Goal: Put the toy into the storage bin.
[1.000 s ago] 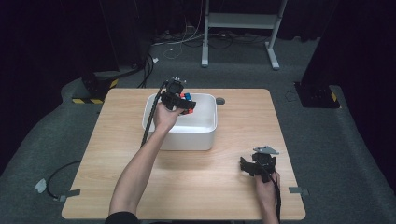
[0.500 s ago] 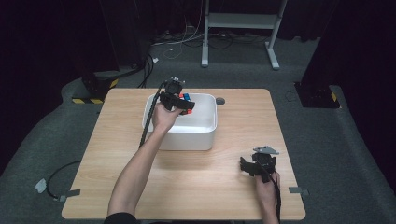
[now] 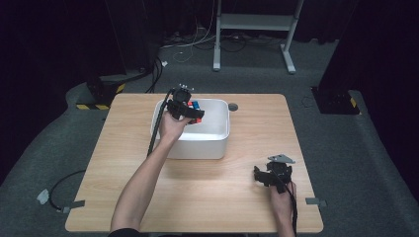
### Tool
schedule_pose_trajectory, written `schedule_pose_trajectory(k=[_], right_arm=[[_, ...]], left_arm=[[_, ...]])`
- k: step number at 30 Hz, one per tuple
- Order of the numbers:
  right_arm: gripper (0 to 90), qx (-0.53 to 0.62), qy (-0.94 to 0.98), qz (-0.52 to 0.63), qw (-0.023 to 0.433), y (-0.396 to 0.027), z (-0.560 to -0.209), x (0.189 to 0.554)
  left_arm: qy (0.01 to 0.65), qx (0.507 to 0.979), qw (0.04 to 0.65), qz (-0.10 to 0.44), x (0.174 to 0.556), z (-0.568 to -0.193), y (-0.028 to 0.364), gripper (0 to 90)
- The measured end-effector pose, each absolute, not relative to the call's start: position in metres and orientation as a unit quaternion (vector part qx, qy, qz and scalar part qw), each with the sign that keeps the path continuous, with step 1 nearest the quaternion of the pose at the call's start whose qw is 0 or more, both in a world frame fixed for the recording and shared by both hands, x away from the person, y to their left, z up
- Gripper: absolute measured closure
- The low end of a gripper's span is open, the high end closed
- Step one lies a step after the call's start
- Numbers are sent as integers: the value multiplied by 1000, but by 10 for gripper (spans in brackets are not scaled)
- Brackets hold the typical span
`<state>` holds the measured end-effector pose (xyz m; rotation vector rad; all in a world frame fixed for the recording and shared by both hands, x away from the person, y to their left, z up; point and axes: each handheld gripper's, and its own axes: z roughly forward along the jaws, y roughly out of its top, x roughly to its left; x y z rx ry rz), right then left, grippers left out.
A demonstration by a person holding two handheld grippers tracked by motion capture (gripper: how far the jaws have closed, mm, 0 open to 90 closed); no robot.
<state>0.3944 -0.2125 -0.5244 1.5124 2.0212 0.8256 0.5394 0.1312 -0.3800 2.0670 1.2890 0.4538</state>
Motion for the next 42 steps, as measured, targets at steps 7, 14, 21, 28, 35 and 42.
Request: schedule_pose_trajectory(k=[7, 14, 21, 28, 35, 42], right_arm=[[146, 552, 739, 302, 240, -212, -524, 394], [145, 552, 739, 302, 240, -212, -524, 394], [146, 552, 739, 302, 240, -212, -524, 394], [145, 552, 740, 302, 240, -212, -524, 394], [145, 552, 739, 302, 240, -212, -524, 394], [145, 552, 740, 302, 240, -212, -524, 394]], left_arm=[[488, 787, 331, 180, 534, -373, 135, 134], [489, 788, 330, 177, 532, -372, 136, 134], [485, 791, 331, 173, 529, -372, 135, 134], [482, 793, 331, 171, 524, -374, 138, 134], [479, 792, 337, 171, 518, -373, 140, 134], [475, 795, 334, 174, 513, -370, 142, 134]])
